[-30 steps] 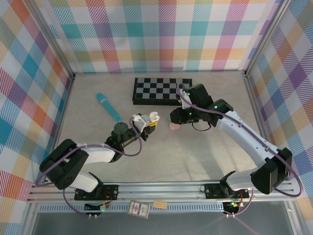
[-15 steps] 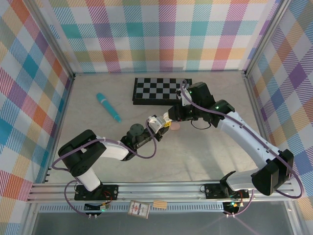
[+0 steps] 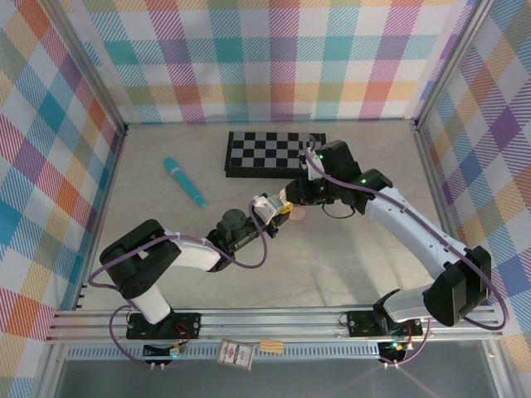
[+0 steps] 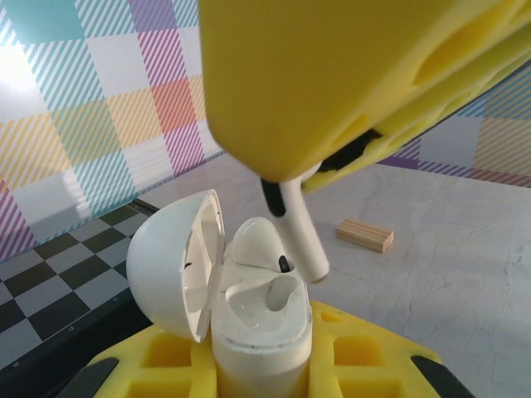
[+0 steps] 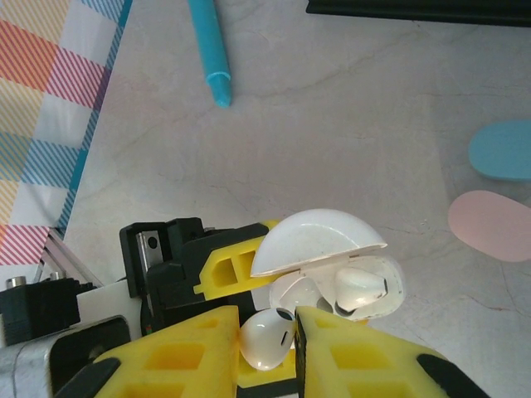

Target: Insert the wireless bluetooth earbuds into the charging case

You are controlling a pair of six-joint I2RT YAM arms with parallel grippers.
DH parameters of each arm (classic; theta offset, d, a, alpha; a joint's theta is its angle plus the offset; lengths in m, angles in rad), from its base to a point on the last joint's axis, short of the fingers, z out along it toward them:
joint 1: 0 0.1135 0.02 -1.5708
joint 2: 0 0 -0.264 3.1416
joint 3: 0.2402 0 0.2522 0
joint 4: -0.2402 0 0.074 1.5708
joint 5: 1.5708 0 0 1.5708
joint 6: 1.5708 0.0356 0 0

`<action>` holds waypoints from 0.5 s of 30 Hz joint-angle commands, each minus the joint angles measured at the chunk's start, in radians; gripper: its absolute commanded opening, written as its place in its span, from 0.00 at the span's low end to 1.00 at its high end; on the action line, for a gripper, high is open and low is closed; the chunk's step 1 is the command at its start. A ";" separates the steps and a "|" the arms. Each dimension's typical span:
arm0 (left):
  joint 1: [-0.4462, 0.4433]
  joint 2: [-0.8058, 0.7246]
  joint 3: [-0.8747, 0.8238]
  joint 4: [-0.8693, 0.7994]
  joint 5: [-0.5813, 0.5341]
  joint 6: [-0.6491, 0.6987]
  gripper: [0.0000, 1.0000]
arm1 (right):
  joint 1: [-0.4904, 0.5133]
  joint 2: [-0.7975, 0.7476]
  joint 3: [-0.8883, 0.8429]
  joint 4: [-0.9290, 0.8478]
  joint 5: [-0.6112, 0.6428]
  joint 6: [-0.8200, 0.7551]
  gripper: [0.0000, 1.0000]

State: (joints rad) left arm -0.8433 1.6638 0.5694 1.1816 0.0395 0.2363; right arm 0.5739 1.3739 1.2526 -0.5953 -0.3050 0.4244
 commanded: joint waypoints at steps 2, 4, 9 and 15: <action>-0.011 -0.011 0.024 0.042 0.006 -0.003 0.00 | -0.008 0.002 -0.022 0.049 -0.010 0.005 0.25; -0.012 -0.013 0.024 0.041 0.005 -0.002 0.00 | -0.009 0.001 -0.027 0.053 0.004 0.004 0.25; -0.012 -0.020 0.024 0.043 0.006 -0.003 0.00 | -0.012 0.001 -0.044 0.071 0.019 0.006 0.25; -0.012 -0.013 0.017 0.049 0.006 0.001 0.00 | -0.015 -0.010 -0.059 0.105 0.014 0.014 0.25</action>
State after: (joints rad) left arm -0.8433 1.6634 0.5732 1.1816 0.0402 0.2363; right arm 0.5644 1.3739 1.1984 -0.5350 -0.2916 0.4320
